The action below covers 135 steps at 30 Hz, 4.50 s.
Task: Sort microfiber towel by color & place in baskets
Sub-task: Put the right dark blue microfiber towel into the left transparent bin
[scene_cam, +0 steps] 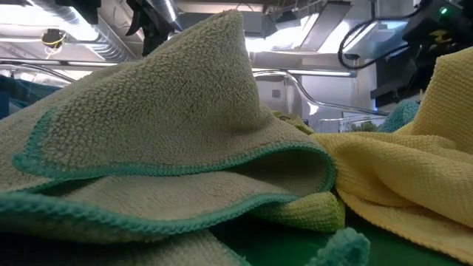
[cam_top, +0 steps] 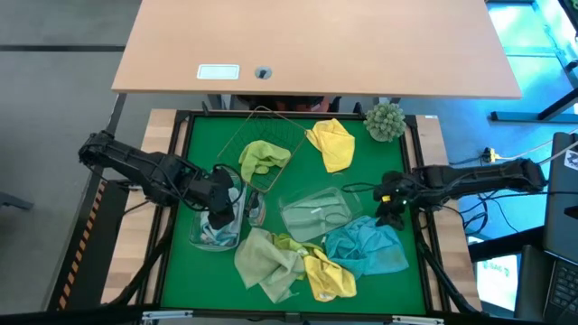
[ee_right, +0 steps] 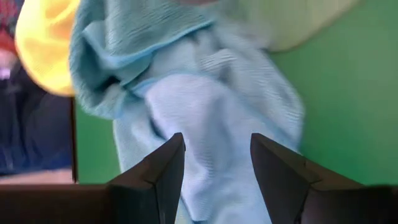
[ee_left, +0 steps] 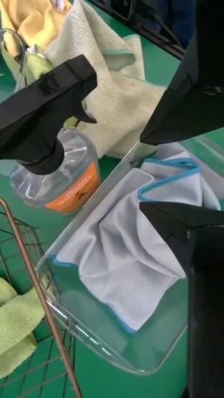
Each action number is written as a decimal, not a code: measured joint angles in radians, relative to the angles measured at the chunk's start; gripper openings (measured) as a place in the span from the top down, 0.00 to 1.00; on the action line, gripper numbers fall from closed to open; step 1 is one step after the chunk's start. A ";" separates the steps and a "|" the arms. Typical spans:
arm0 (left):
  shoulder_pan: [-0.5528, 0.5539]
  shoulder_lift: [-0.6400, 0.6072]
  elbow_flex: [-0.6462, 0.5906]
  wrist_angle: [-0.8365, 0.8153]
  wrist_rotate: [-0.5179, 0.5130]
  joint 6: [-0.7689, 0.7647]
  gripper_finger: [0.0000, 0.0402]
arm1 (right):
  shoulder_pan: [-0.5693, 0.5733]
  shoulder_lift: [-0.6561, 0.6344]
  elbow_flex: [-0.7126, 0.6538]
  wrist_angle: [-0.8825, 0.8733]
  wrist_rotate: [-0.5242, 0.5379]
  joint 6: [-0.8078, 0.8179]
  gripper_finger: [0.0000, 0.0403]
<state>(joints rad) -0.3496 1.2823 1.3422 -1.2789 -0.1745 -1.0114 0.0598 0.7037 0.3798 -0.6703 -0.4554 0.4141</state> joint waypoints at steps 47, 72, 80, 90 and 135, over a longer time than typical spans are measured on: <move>0.000 0.000 0.001 0.071 0.004 -0.026 0.62 | 0.411 0.200 0.318 -0.080 0.462 -0.115 0.99; 0.001 -0.072 0.001 0.165 -0.217 0.107 0.62 | 0.377 0.162 0.688 0.044 0.981 -0.586 0.99; 0.001 -0.158 0.001 0.358 -0.518 0.189 0.62 | 0.196 0.175 0.690 0.176 0.881 -0.725 1.00; 0.068 -0.143 0.001 0.725 -0.584 0.566 0.62 | -0.028 0.256 0.690 0.359 0.646 -0.781 0.99; 0.299 0.246 0.000 1.317 -0.349 0.972 0.62 | -0.145 0.412 0.689 0.619 0.483 -0.790 0.99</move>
<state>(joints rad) -0.0506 1.5286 1.3422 0.0383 -0.5233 -0.0397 -0.0856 1.1160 1.0691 -0.0509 0.0271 -0.3754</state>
